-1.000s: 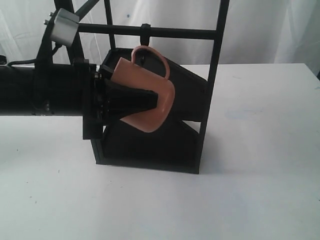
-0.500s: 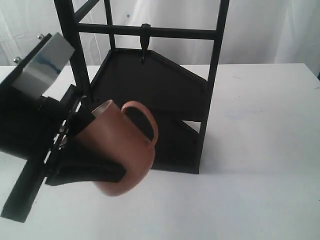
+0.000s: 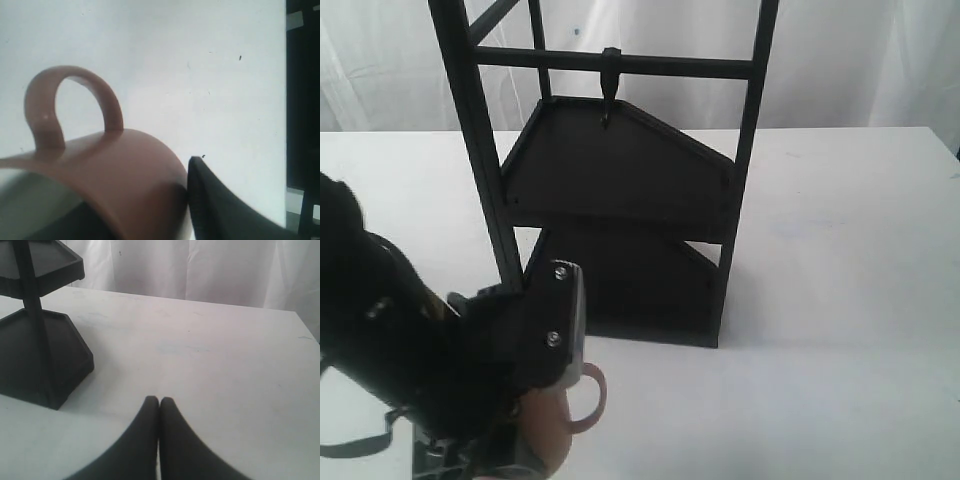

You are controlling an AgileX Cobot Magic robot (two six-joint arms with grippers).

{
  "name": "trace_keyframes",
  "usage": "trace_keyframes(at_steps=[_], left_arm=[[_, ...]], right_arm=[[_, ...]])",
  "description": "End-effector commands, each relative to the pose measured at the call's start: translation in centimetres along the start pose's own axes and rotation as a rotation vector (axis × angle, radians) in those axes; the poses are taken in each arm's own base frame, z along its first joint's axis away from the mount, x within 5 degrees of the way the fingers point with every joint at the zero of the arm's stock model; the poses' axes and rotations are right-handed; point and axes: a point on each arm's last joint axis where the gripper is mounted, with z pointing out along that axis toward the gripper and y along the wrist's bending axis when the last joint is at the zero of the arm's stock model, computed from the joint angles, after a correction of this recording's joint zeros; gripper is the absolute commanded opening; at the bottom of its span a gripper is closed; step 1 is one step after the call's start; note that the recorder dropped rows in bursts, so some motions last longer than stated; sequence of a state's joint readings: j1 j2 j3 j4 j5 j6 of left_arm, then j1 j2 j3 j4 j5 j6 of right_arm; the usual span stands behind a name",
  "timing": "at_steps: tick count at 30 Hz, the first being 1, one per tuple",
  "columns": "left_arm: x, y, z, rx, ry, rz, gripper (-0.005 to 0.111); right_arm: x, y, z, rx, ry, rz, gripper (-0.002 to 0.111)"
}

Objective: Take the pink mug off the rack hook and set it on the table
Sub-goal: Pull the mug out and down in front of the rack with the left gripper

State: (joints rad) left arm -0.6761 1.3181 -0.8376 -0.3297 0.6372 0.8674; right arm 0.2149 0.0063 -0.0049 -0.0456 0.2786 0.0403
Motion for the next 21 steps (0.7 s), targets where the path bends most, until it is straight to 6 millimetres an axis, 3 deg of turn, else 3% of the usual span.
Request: trace_keyframes(at_steps=[1, 6, 8, 13, 21], left_arm=[[-1.5, 0.6, 2.1, 0.031, 0.03, -0.047, 0.0], [-5.5, 2.0, 3.9, -0.016, -0.035, 0.006, 0.0], [-6.0, 1.9, 4.8, -0.027, -0.045, 0.02, 0.0], [-6.0, 2.4, 6.6, -0.034, -0.031, 0.011, 0.0], [-6.1, 2.9, 7.0, -0.071, -0.053, 0.005, 0.0]], right_arm=[[0.1, 0.0, 0.0, 0.007, -0.004, 0.0, 0.0], [0.1, 0.0, 0.0, 0.007, -0.004, 0.0, 0.0], [0.1, 0.0, 0.0, 0.007, -0.004, 0.0, 0.0], [0.1, 0.0, 0.0, 0.007, -0.004, 0.0, 0.0], [0.1, 0.0, 0.0, 0.007, -0.004, 0.0, 0.0]])
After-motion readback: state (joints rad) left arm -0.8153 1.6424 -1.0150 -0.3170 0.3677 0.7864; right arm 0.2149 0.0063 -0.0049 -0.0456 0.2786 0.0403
